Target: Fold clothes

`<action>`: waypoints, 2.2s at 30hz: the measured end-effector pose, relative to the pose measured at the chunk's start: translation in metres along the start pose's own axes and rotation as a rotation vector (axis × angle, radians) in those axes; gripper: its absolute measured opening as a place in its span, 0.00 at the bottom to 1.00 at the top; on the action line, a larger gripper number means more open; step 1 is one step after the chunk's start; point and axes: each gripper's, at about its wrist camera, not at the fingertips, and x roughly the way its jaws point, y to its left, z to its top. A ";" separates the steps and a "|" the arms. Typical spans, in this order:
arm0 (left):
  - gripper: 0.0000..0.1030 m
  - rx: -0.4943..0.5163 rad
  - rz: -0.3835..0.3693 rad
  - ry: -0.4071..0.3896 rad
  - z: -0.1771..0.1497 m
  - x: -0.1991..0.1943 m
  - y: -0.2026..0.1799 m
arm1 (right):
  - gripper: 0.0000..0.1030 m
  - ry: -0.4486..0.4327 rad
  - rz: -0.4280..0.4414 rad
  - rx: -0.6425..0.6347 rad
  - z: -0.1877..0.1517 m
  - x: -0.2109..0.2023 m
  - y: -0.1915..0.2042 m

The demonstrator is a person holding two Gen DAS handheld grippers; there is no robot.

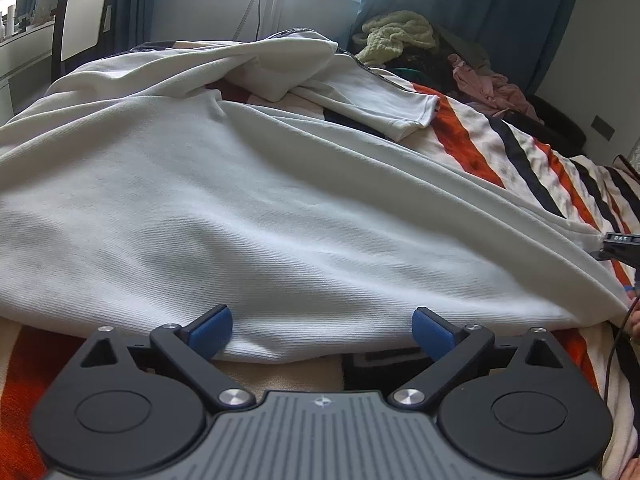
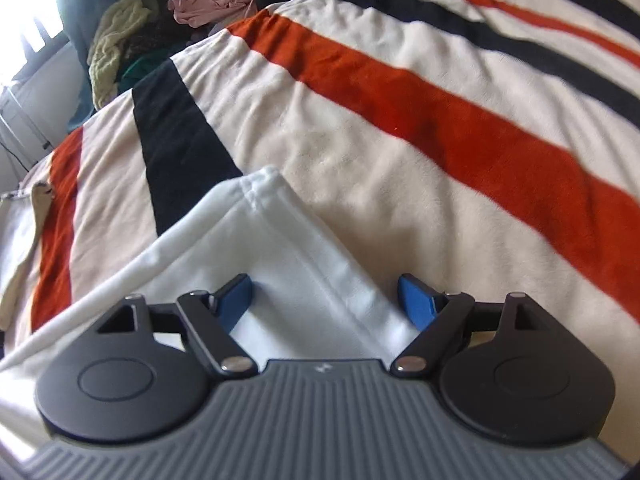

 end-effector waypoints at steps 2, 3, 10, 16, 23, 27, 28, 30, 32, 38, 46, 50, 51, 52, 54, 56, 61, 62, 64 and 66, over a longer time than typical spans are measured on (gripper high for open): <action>0.97 -0.003 0.000 0.003 0.000 0.002 0.000 | 0.82 -0.004 0.030 0.008 0.003 0.007 -0.001; 0.97 -0.002 0.002 0.003 0.001 0.003 0.000 | 0.82 -0.002 0.049 0.015 0.005 0.009 -0.002; 0.98 0.012 0.012 0.001 0.002 0.006 -0.003 | 0.13 -0.005 0.124 -0.134 0.008 0.006 0.019; 0.98 0.016 0.013 -0.024 0.002 0.004 -0.005 | 0.12 -0.274 0.125 -0.123 0.022 -0.036 0.037; 0.98 0.101 0.023 -0.066 -0.004 0.001 -0.018 | 0.23 -0.225 0.098 -0.010 0.023 -0.022 0.016; 0.98 0.096 0.028 -0.082 -0.004 -0.003 -0.018 | 0.64 -0.154 0.139 0.097 0.019 -0.030 0.002; 0.98 0.093 0.030 -0.089 -0.004 -0.004 -0.018 | 0.71 -0.159 0.150 0.085 0.015 -0.038 0.006; 0.98 0.090 0.034 -0.101 -0.003 -0.007 -0.016 | 0.77 -0.168 0.171 0.062 0.006 -0.055 0.015; 0.98 0.097 0.032 -0.117 -0.003 -0.009 -0.016 | 0.77 -0.178 0.193 0.039 -0.003 -0.072 0.024; 0.98 0.139 0.037 -0.154 -0.006 -0.019 -0.020 | 0.77 -0.206 0.257 -0.030 -0.029 -0.122 0.050; 0.98 0.118 0.045 -0.161 -0.011 -0.034 -0.013 | 0.76 -0.225 0.399 -0.078 -0.092 -0.174 0.088; 0.98 0.130 0.073 -0.176 -0.012 -0.034 -0.014 | 0.76 -0.231 0.383 -0.182 -0.110 -0.181 0.109; 0.98 0.134 0.080 -0.176 -0.012 -0.033 -0.014 | 0.76 -0.239 0.379 -0.186 -0.111 -0.182 0.110; 0.98 0.138 0.087 -0.177 -0.012 -0.032 -0.015 | 0.76 -0.247 0.375 -0.190 -0.112 -0.183 0.111; 0.98 0.146 0.101 -0.177 -0.011 -0.030 -0.015 | 0.76 -0.260 0.367 -0.197 -0.114 -0.185 0.113; 0.98 0.154 0.114 -0.178 -0.011 -0.028 -0.016 | 0.76 -0.247 0.367 -0.194 -0.115 -0.182 0.113; 0.98 0.174 0.149 -0.179 -0.010 -0.022 -0.017 | 0.76 -0.222 0.367 -0.185 -0.116 -0.178 0.112; 0.98 0.178 0.156 -0.179 -0.010 -0.021 -0.018 | 0.76 -0.220 0.367 -0.182 -0.116 -0.177 0.112; 0.98 0.200 0.179 -0.186 -0.006 -0.016 -0.020 | 0.76 -0.215 0.367 -0.174 -0.115 -0.177 0.111; 0.98 0.245 0.205 -0.211 0.001 -0.011 -0.025 | 0.76 -0.202 0.367 -0.149 -0.113 -0.177 0.108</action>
